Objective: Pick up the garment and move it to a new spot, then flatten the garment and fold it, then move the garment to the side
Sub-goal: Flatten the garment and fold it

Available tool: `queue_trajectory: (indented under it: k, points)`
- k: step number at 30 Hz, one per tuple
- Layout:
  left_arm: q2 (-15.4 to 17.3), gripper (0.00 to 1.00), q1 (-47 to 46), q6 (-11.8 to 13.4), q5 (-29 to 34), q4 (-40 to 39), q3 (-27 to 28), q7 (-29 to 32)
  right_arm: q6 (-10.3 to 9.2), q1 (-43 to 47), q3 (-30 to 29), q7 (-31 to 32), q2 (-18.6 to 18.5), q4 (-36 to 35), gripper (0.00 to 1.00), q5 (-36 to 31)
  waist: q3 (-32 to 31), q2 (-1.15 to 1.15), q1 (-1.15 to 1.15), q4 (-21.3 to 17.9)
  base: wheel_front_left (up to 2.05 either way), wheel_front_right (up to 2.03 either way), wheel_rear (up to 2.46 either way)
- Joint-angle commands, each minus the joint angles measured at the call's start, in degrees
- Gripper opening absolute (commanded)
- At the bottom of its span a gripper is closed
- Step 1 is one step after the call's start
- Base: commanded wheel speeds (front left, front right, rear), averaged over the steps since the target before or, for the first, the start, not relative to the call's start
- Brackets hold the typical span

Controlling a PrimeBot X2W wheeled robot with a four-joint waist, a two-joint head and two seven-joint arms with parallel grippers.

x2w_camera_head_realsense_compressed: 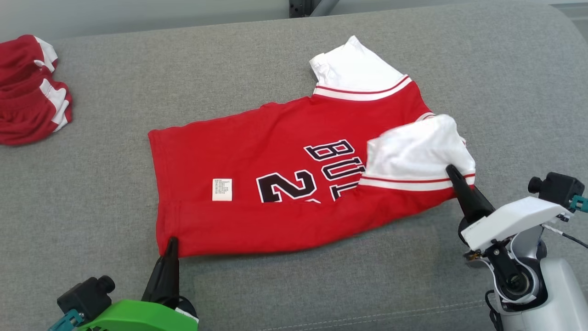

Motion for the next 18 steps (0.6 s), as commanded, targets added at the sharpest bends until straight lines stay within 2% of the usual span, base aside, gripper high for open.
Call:
queue_trajectory:
  k: [1,9,18]
  points:
    - [0.14,0.0,-1.06,-0.2,0.25,0.34,0.2,-0.29,0.02,-0.94,0.58,-0.9,-0.06,-0.22,0.0,2.44,-0.03,0.0,0.0,0.05,0.0,0.0,0.0]
    - [0.32,0.0,0.54,0.44,-0.11,1.98,0.56,-0.67,0.02,2.34,-1.89,-2.02,-0.07,2.5,0.0,-1.54,0.5,0.0,0.0,0.2,0.0,0.0,0.0]
    - [0.29,0.0,4.74,1.2,-1.23,3.81,1.09,-1.24,0.01,8.11,-2.38,-4.45,-0.08,3.76,0.0,-0.6,1.77,0.0,0.0,0.31,0.0,0.0,0.0]
